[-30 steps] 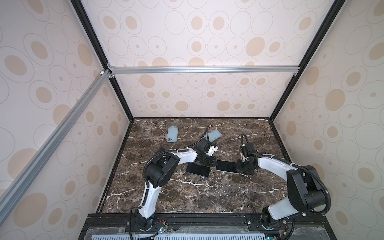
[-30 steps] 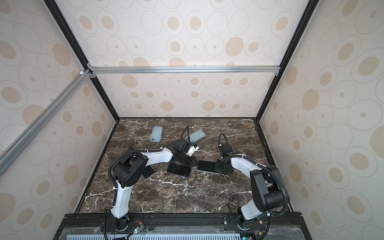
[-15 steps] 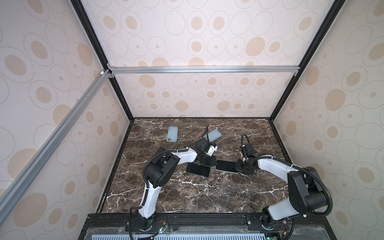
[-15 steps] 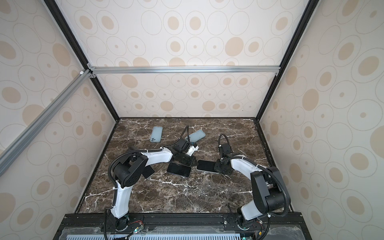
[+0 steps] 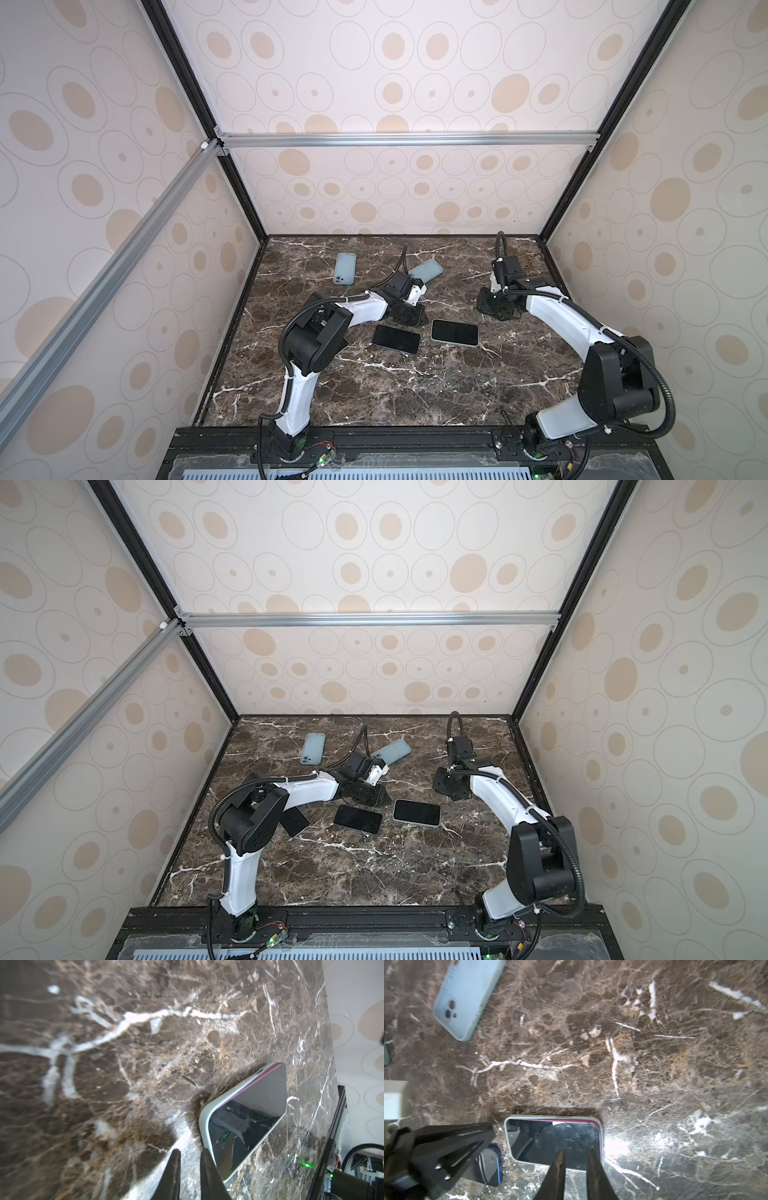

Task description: Put the phone into the phone case

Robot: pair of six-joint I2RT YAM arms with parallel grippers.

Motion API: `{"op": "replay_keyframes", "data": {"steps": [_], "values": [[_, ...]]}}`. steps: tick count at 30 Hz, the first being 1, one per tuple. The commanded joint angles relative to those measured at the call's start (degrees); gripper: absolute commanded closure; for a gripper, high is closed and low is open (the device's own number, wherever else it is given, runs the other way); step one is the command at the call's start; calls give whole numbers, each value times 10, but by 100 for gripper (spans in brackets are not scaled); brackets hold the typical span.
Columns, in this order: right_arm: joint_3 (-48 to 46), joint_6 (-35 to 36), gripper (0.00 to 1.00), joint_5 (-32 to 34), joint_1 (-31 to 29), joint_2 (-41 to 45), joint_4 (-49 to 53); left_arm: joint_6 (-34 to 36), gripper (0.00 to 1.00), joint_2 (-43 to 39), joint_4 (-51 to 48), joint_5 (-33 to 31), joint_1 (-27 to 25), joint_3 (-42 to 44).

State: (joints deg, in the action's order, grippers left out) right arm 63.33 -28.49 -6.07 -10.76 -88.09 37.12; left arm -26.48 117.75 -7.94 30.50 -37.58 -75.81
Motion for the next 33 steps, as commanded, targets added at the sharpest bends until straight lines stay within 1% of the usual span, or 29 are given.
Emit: {"op": "replay_keyframes", "data": {"steps": [1,5,12,27,33], "values": [[1,24,79,-39,9,-35,22,-9,79,6,-11,-6,0,-39],[0,31,79,-61,14,-67,13,-11,78,18,-11,-1,-1,-43],[-8,39,82,-54,21,-94,8,-9,78,28,-14,4,-6,-43],[-25,49,84,-68,36,-108,8,-9,76,43,-22,17,-18,-63],[-37,49,85,-69,40,-113,0,-6,77,53,-15,23,-21,-56]]}}
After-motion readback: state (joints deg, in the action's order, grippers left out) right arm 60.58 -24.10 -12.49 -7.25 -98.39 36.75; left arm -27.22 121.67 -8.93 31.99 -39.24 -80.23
